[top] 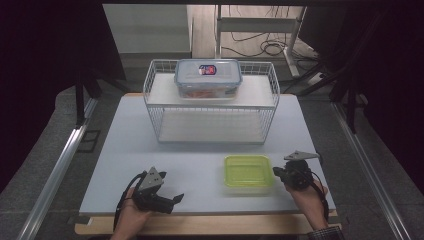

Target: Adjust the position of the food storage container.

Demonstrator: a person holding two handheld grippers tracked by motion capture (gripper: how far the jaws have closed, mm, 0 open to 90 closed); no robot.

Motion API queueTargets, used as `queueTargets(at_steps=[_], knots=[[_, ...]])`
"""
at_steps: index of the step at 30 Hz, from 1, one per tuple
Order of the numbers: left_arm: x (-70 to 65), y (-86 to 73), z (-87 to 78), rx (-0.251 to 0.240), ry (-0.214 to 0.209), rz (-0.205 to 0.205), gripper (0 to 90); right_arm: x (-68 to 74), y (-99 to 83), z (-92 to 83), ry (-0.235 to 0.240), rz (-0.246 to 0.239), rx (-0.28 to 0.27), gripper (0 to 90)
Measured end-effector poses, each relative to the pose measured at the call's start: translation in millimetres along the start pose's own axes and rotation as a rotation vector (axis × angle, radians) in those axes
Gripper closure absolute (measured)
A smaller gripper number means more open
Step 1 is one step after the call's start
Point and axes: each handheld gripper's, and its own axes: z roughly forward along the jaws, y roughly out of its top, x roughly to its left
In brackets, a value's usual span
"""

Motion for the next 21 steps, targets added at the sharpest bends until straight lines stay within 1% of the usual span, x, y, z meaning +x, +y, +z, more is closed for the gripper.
queueTargets(at_steps=[4,14,15,18,21], knots=[[1.5,-3.3,-2.8,-0.001,0.004,-0.022,4.8,8.1,3.0,3.1,0.016,-0.013,-0.007,89.4],[-1.9,-15.6,-16.7,-0.001,0.031,-0.037,4.9,25.4,9.5,11.0,0.067,-0.031,-0.016,89.3],[-2.1,-16.4,-17.4,0.001,0.033,-0.037,4.9,27.3,9.9,11.9,0.073,-0.029,-0.020,89.3],[-3.4,-19.3,-20.3,0.005,0.039,-0.033,5.0,32.3,11.5,14.1,0.085,-0.042,-0.020,89.4],[-5.0,-21.2,-22.5,0.009,0.048,-0.021,5.1,38.6,12.5,16.5,0.094,-0.049,-0.020,89.4]])
